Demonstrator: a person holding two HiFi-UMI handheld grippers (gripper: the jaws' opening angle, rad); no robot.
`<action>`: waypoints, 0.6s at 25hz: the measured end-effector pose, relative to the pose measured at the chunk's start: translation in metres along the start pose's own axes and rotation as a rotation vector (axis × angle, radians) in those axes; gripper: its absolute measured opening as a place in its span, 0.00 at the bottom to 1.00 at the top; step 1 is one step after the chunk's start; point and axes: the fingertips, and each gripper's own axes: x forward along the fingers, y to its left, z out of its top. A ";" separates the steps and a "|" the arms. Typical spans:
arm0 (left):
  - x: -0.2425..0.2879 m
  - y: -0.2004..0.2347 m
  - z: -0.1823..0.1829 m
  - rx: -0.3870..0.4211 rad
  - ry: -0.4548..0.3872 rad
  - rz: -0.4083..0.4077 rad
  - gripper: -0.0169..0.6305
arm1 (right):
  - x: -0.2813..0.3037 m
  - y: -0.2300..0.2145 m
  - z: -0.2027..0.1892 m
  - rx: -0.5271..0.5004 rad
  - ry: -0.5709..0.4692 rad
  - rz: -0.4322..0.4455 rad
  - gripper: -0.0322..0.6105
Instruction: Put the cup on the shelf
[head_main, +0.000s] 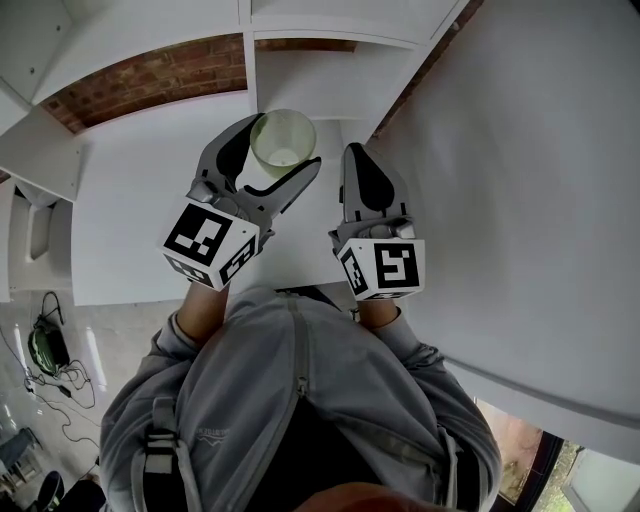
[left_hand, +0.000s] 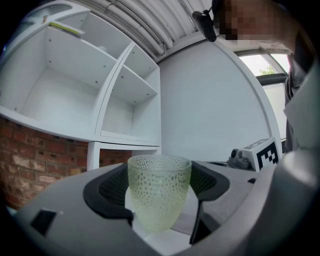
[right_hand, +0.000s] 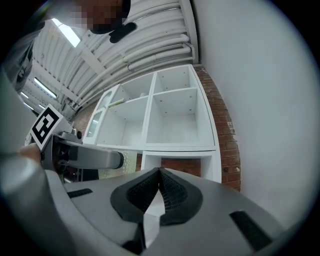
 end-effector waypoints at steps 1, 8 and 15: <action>0.002 0.001 0.002 0.002 -0.001 0.003 0.61 | 0.002 -0.001 0.001 0.000 -0.003 0.010 0.09; 0.022 0.010 0.027 0.004 -0.032 0.023 0.60 | 0.017 -0.013 0.020 -0.024 -0.021 0.078 0.09; 0.037 0.017 0.052 -0.003 -0.054 0.006 0.60 | 0.035 -0.017 0.045 -0.059 -0.070 0.133 0.09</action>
